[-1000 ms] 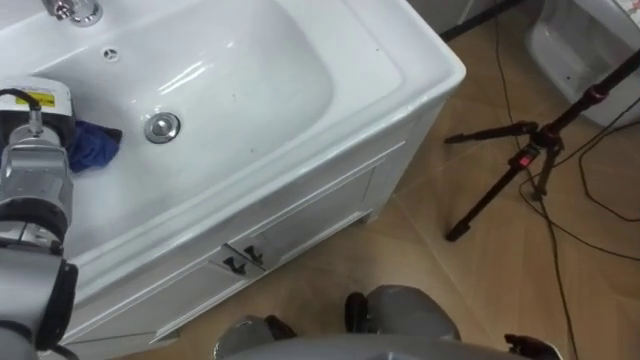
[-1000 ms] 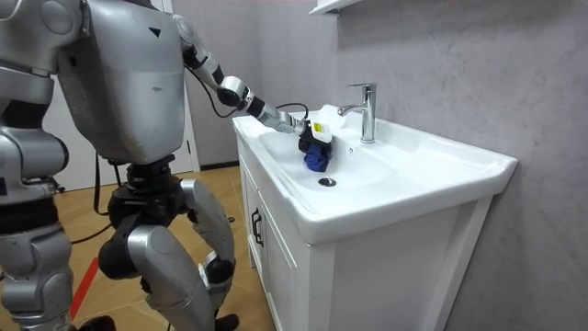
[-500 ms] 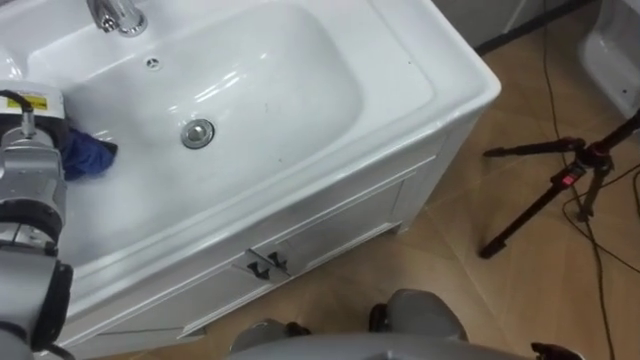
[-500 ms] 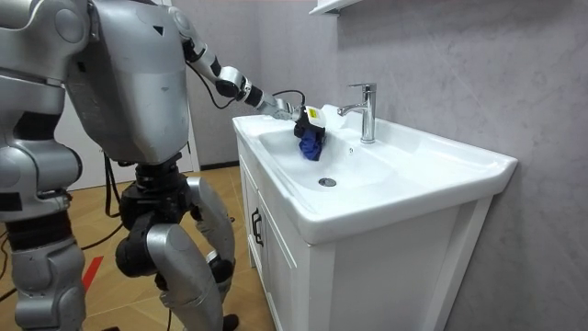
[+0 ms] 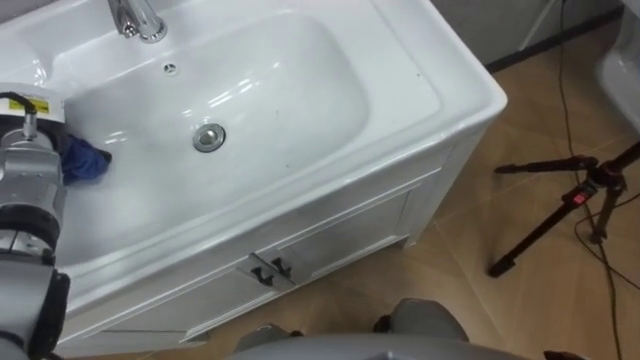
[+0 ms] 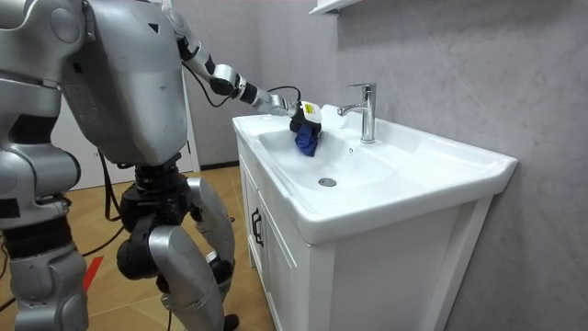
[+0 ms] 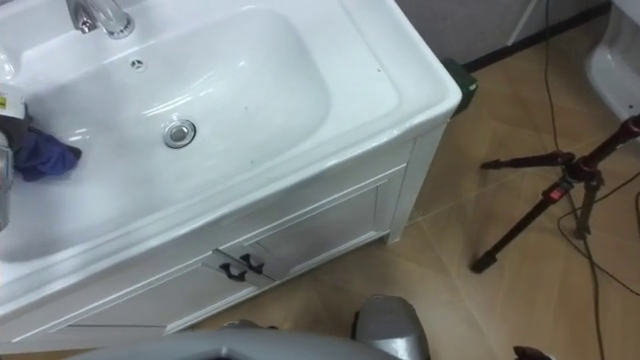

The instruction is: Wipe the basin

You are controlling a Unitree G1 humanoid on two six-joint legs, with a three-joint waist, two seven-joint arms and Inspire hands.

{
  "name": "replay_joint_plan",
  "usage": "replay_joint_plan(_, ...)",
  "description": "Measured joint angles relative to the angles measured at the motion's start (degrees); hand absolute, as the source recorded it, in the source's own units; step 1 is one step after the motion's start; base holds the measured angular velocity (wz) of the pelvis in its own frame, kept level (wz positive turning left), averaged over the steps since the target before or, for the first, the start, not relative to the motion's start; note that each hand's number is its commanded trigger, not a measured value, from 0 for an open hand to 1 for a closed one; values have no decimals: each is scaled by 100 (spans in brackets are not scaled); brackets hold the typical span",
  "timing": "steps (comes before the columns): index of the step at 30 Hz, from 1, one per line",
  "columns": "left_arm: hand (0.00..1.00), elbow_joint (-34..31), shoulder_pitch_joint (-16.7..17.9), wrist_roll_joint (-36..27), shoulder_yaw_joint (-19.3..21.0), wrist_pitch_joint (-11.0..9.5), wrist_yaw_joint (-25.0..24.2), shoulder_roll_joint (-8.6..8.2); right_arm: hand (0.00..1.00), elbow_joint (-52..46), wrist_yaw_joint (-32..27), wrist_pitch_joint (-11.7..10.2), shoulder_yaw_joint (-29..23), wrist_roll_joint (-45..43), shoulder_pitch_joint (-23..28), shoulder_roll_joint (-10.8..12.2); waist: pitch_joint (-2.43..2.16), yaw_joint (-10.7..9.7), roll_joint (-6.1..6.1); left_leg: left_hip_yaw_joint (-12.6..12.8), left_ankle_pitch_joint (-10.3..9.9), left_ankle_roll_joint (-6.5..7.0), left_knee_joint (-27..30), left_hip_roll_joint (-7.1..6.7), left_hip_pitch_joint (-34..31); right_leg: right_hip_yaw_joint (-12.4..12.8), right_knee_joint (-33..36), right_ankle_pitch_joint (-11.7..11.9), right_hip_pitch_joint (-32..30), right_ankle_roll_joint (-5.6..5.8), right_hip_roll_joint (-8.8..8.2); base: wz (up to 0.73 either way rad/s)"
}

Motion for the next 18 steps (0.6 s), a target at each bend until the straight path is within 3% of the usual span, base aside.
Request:
replay_joint_plan(7,100,-320,108,38,0,53,-180,0,0,-36,-1,71,-10,-2,-12,0,1,80,-69,-13,41,-4,-67,-48,46,-25,17,-28,38,2,-42,2)
replay_joint_plan(16,100,-594,220,38,0,82,-458,-1,0,-75,-9,95,-202,-10,24,-2,-1,87,-69,-88,58,-27,-202,-140,240,-66,3,-104,223,39,-92,5)
replay_joint_plan(18,100,-592,235,38,0,189,-518,0,0,-173,-52,124,-337,-8,14,0,-19,93,-19,-88,66,-39,-254,-158,312,-75,-33,-112,283,43,-93,2)
